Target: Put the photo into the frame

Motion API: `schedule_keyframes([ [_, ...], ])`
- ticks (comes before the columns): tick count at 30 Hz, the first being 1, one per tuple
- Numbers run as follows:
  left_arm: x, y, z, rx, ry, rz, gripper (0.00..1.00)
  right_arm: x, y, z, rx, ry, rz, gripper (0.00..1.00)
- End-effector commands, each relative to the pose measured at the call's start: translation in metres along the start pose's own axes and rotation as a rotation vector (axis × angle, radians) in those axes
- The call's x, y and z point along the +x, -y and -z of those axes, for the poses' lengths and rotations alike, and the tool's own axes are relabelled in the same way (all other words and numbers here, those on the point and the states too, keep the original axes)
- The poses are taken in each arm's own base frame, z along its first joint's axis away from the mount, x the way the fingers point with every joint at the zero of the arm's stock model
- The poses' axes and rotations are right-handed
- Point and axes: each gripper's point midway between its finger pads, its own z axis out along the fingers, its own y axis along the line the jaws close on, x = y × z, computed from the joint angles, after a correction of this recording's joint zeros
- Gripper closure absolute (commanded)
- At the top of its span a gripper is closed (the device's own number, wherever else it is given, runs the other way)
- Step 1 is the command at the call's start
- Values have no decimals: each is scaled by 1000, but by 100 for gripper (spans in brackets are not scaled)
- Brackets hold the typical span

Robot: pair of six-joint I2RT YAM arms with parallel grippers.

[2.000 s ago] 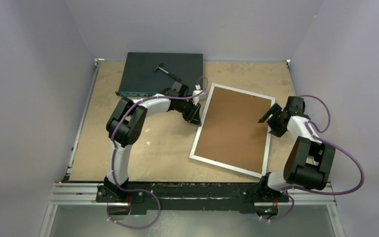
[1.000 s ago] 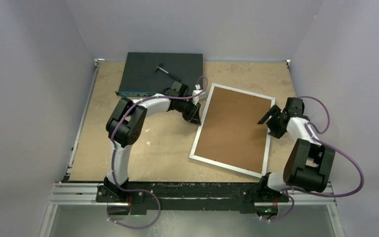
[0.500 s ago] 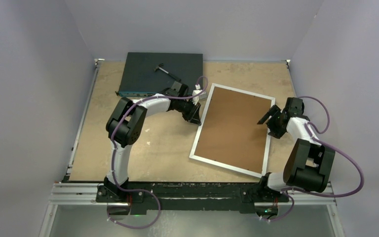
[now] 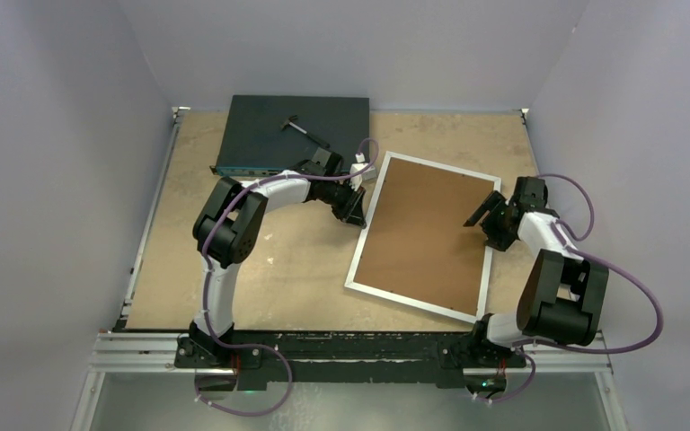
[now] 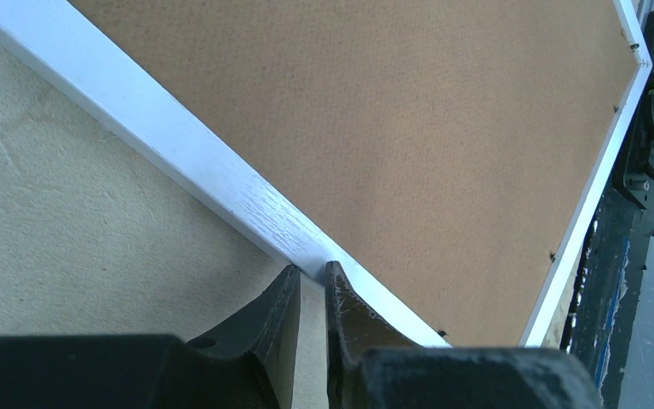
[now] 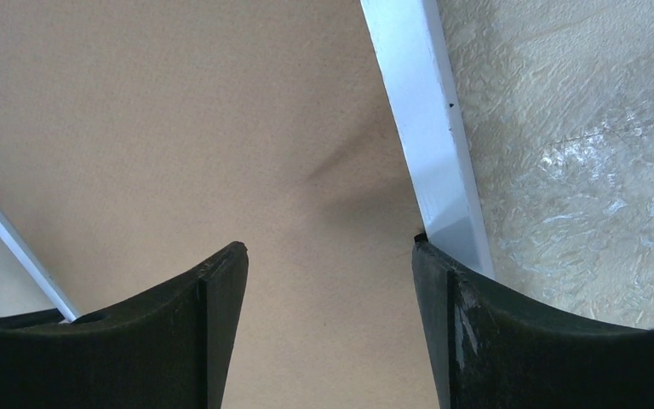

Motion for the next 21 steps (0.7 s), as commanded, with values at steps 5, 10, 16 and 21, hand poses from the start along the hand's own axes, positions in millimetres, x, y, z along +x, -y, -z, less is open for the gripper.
schedule_keyframes([
  [5, 19, -13, -12, -58, -44, -44, 89, 31, 8, -10, 26, -111, -17, 26],
  [10, 20, -13, -12, -59, -47, -41, 90, 10, -14, 11, -19, -60, -5, 26],
  [16, 21, -13, -12, -58, -47, -40, 91, -27, -6, 36, 46, 70, -27, 25],
  [21, 20, -12, -12, -56, -47, -41, 91, -27, 2, 30, 71, 72, -37, 25],
])
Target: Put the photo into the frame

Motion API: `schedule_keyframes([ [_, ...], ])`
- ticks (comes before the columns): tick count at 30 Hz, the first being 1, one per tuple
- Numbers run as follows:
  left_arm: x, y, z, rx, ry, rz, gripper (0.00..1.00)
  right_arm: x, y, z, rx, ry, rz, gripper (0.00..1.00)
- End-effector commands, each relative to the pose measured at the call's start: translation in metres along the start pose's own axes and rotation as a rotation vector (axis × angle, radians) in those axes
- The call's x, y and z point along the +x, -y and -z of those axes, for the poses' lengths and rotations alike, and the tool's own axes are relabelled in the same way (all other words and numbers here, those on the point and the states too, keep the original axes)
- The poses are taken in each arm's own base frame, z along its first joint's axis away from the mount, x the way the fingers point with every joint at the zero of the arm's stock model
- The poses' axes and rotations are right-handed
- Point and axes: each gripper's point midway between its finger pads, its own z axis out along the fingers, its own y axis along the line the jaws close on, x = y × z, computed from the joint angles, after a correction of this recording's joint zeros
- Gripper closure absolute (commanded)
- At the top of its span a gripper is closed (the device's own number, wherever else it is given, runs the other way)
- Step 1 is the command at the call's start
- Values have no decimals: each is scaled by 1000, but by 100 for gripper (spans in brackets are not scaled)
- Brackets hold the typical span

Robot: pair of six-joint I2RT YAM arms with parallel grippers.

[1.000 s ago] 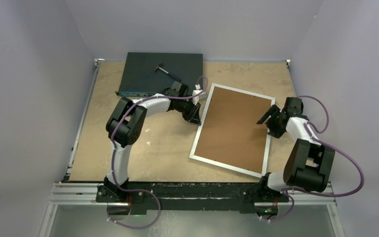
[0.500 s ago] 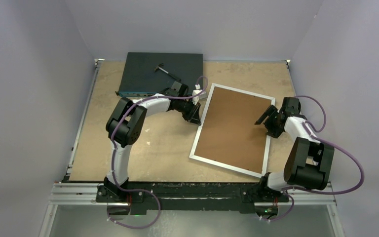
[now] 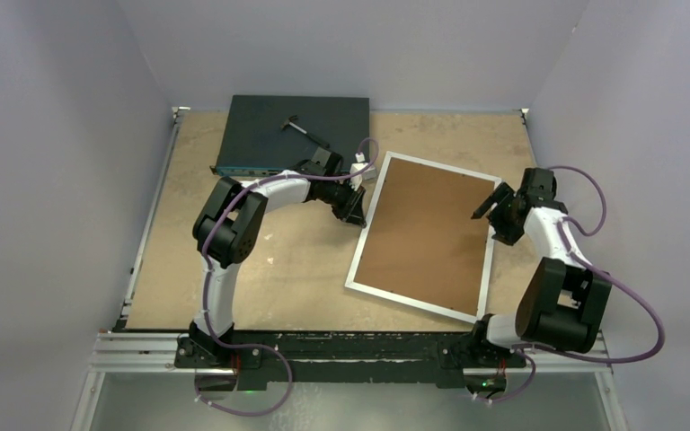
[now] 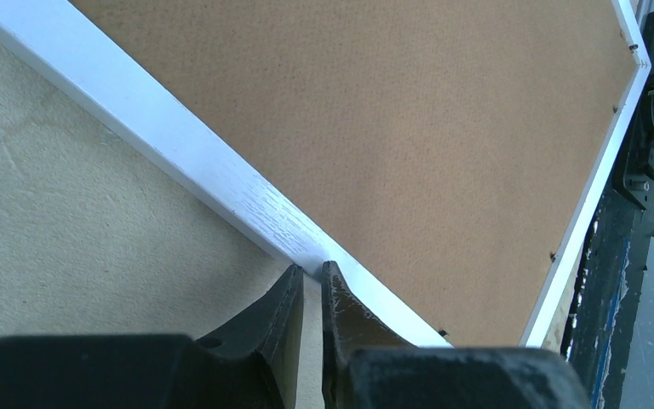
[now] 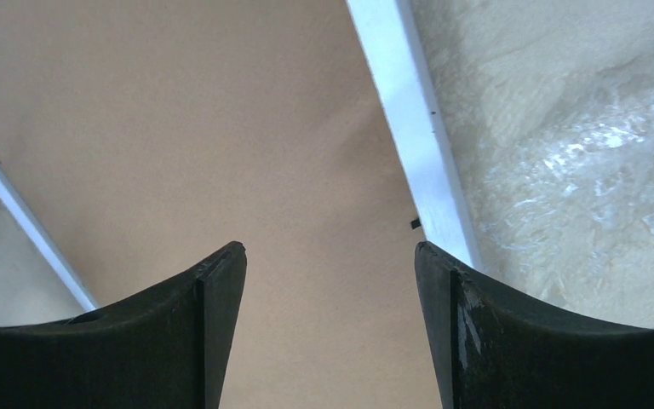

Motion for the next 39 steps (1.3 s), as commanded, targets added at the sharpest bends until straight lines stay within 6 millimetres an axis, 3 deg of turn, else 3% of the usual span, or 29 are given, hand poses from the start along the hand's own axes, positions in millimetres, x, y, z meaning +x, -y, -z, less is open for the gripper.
schedule_keyframes([
  [1, 21, -12, -11, -57, -51, -37, 91, -5, 8, 2, 45, 16, -16, 25],
  [9, 21, -12, -11, -55, -50, -37, 92, 18, 16, -19, 31, -62, -12, 25],
  [28, 19, -11, -11, -49, -46, -43, 96, 49, 27, -34, 34, -151, -15, 25],
  [34, 18, -11, -10, -53, -46, -43, 97, 65, 19, -27, 30, -206, 11, 24],
  [39, 13, -9, -6, -50, -35, -50, 96, 38, 8, 11, 59, -114, -12, 16],
])
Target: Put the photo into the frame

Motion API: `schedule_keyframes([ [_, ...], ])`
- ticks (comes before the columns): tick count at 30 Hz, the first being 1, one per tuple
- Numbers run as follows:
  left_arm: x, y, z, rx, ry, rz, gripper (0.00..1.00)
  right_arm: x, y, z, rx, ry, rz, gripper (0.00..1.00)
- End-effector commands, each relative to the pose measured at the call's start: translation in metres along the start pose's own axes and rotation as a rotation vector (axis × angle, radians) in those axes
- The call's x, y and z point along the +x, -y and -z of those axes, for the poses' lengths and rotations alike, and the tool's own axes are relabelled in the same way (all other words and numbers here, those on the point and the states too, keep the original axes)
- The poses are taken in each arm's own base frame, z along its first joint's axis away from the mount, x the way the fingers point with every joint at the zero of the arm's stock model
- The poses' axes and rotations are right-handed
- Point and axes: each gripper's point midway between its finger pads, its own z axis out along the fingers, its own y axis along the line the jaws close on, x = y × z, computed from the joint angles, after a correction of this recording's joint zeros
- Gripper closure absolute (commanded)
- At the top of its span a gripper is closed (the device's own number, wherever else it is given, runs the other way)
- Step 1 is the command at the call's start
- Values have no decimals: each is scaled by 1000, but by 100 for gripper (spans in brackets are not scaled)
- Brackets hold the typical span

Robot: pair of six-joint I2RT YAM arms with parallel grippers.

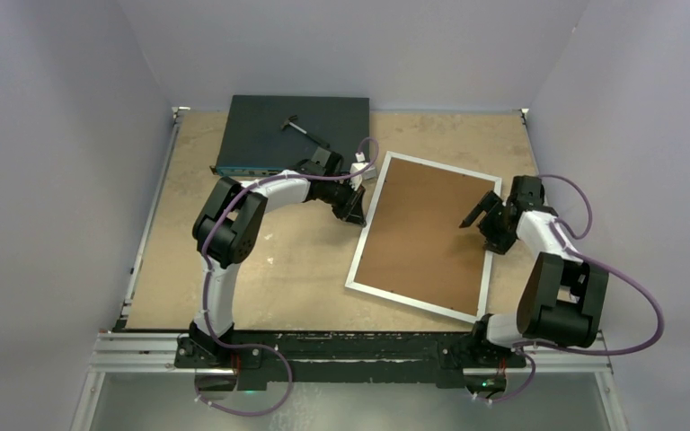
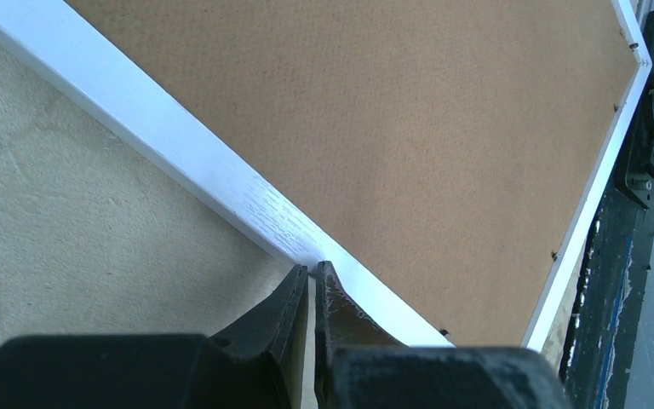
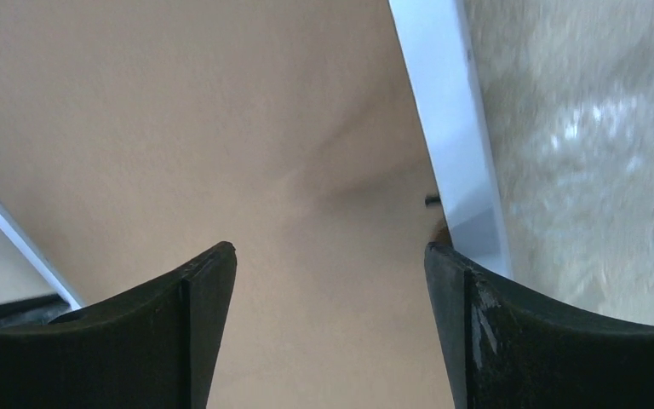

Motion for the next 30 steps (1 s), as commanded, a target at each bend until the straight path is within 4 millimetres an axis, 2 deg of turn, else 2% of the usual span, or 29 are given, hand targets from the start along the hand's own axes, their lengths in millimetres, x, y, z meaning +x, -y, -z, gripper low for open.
schedule_keyframes([
  [1, 13, -8, -6, -49, -39, -38, 95, 9, 3, 39, 86, -34, -35, 15],
  [4, 9, -6, -4, -35, -46, -47, 93, 8, 5, 65, 128, -23, -44, 14],
  [6, 4, -5, -2, -21, -37, -47, 92, 8, 16, 78, 203, 4, -82, 12],
  [9, -5, 0, 4, 10, -13, -53, 87, -4, 35, 88, 304, 77, -100, 5],
  [11, -8, 4, 8, 30, -5, -57, 81, -8, 45, 80, 353, 84, -108, 3],
  [14, -7, 10, 15, 50, -12, -80, 73, 2, 51, 49, 340, 60, -129, 1],
  [17, 0, 15, 25, 74, -32, -87, 66, 8, 45, 23, 280, 17, -145, 4],
  [20, 6, 23, 38, 117, -61, -117, 59, 18, 26, 3, 156, -51, -159, 6],
  [24, 25, 32, 43, 171, -124, -145, 57, 8, 13, -8, 90, -45, -153, 12],
  [30, 43, 39, 26, 214, -145, -120, 61, -14, -10, -19, 7, -32, -177, 27],
])
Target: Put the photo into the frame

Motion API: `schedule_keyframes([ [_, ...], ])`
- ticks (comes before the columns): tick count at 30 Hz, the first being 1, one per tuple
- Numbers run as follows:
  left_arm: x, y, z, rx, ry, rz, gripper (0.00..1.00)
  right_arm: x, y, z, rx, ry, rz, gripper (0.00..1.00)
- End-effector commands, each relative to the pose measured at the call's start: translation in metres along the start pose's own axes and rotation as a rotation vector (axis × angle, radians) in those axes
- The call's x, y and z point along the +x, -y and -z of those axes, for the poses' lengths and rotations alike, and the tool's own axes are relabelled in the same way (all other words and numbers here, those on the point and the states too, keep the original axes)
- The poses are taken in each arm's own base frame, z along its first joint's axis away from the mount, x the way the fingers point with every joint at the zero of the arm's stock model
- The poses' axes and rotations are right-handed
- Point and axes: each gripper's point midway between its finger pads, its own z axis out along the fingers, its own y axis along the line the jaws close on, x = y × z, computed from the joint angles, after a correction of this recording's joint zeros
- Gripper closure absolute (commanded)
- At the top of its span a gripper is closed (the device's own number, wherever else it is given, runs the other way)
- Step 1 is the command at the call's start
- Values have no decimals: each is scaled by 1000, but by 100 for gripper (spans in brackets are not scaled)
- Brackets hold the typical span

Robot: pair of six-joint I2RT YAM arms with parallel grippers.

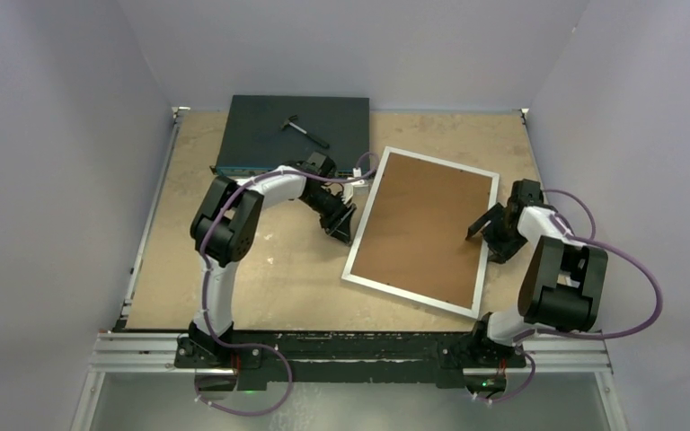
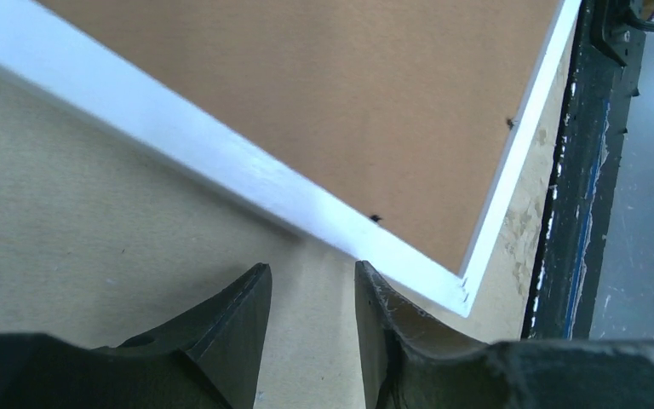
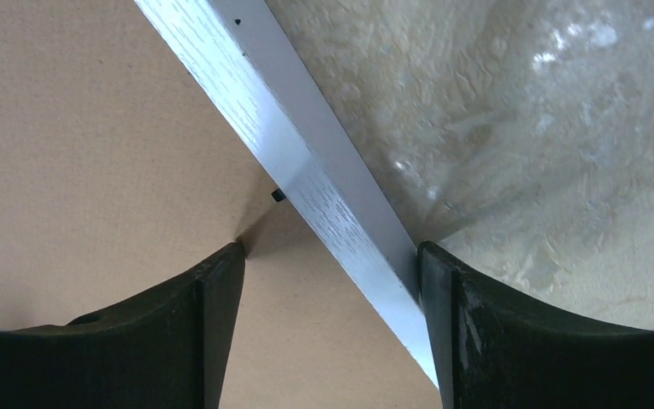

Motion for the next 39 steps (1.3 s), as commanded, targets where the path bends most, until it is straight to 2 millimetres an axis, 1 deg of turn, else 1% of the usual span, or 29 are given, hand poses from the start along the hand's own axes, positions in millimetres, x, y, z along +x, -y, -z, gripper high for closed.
schedule_keyframes([
  [1, -6, 17, -11, 57, 24, -69, 62, -33, -53, -1, -181, 51, -24, 28],
  [3, -7, 14, -19, 48, 24, -69, 63, -45, -61, -5, -190, 66, -31, 31],
  [5, -13, 8, -25, 32, 42, -58, 64, -54, -66, -10, -191, 74, -45, 33],
  [8, -28, 0, -30, 7, 80, -63, 65, -68, -73, -21, -185, 90, -61, 33],
  [12, -51, -12, -31, -25, 124, -68, 66, -83, -82, -35, -188, 97, -70, 34],
  [15, -66, -28, -33, -78, 155, -70, 67, -90, -87, -42, -192, 95, -65, 34],
  [17, -73, -38, -35, -104, 170, -62, 68, -96, -86, -37, -175, 114, -51, 30],
  [18, -75, -41, -37, -107, 171, -54, 69, -100, -82, -32, -153, 133, -45, 25],
  [21, -80, -50, -40, -123, 175, -46, 70, -113, -66, -5, -91, 208, -43, 9],
  [23, -80, -53, -39, -142, 180, -45, 71, -115, -50, 14, -39, 243, -46, 4],
  [26, -77, -56, -39, -160, 175, -44, 72, -103, -28, 39, 15, 257, -34, 4],
  [28, -76, -57, -38, -170, 174, -40, 72, -87, -19, 52, 30, 238, -26, 5],
  [31, -78, -56, -35, -179, 179, -38, 74, -56, -6, 62, 38, 176, -12, 6],
  [34, -78, -56, -32, -179, 190, -36, 74, -35, 16, 75, 107, 144, -2, 7],
  [36, -77, -55, -31, -160, 196, -25, 75, -26, 23, 80, 122, 130, -2, 7],
  [37, -77, -53, -31, -149, 198, -20, 75, -21, 23, 80, 114, 116, -4, 7],
  [39, -76, -53, -31, -142, 200, -18, 75, -7, 21, 73, 84, 61, -9, 8],
])
